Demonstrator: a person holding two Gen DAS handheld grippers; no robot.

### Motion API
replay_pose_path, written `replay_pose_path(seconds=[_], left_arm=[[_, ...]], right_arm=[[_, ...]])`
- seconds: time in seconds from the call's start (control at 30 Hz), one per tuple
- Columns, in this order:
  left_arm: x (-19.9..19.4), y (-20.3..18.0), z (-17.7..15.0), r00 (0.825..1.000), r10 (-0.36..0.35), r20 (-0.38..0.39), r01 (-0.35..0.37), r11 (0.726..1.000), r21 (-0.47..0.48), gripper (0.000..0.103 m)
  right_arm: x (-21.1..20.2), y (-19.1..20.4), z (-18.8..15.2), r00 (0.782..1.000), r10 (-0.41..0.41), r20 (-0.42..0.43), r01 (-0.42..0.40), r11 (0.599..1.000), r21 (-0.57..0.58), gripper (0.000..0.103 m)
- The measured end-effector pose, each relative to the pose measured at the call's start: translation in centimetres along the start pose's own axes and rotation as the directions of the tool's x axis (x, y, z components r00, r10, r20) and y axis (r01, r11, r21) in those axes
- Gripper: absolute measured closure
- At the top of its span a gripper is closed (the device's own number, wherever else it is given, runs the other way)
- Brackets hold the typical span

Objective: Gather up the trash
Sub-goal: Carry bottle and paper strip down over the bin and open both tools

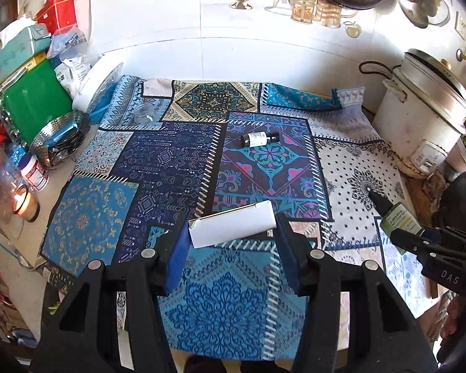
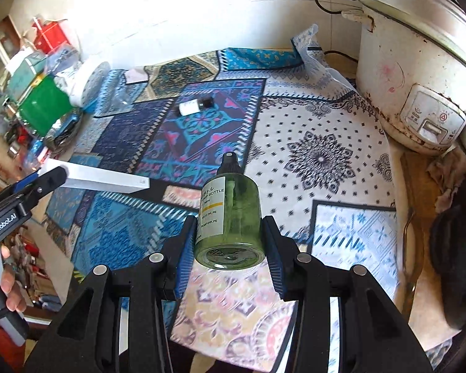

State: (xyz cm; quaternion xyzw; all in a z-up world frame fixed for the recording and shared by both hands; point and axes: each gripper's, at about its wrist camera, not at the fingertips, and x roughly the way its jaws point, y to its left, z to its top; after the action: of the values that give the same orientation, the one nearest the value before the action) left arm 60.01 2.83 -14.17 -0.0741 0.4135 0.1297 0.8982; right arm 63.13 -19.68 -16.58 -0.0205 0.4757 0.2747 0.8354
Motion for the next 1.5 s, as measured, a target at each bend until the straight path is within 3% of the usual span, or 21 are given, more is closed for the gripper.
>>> replay_pose_path(seconds=[0.23,0.37,0.6,0.83,1.17,1.5], left_arm=[[-4.2,1.5,-3.0,0.999,-0.038,0.032,0.038,0.999,0.012,0.051],[-6.4,3.2,-5.5,0.997,-0.062,0.039,0.060,0.997,0.046,0.051],[-9.9,6.9,-11.2,0.996,-0.083,0.009,0.082,0.992,0.094,0.051],[-11.7,9.2,-17.6,0.993,-0.112,-0.042,0.117,0.983,0.144,0.051],[-8.3,8.9,-24.6,0.974,-0.106,-0.198,0.138,0.979,0.151,0.051],[1.2,5.9,-30.7,0.945,-0.076,-0.319,0.119,0.986,0.118,0.051]], right_arm=[[-2.8,3.9,-3.7,0.999,0.019,0.040,-0.019,1.000,0.015,0.064],[-3.9,6.5,-6.1,0.998,-0.013,0.060,0.011,1.000,0.025,0.064],[-5.2,11.5,-11.4,0.996,-0.042,0.082,0.037,0.997,0.061,0.064],[-4.4,14.9,-17.2,0.997,-0.065,0.047,0.060,0.993,0.104,0.064],[-1.2,15.0,-23.0,0.994,-0.083,-0.067,0.092,0.985,0.147,0.064],[7.3,9.3,-27.3,0.977,-0.027,-0.210,0.065,0.982,0.177,0.064]])
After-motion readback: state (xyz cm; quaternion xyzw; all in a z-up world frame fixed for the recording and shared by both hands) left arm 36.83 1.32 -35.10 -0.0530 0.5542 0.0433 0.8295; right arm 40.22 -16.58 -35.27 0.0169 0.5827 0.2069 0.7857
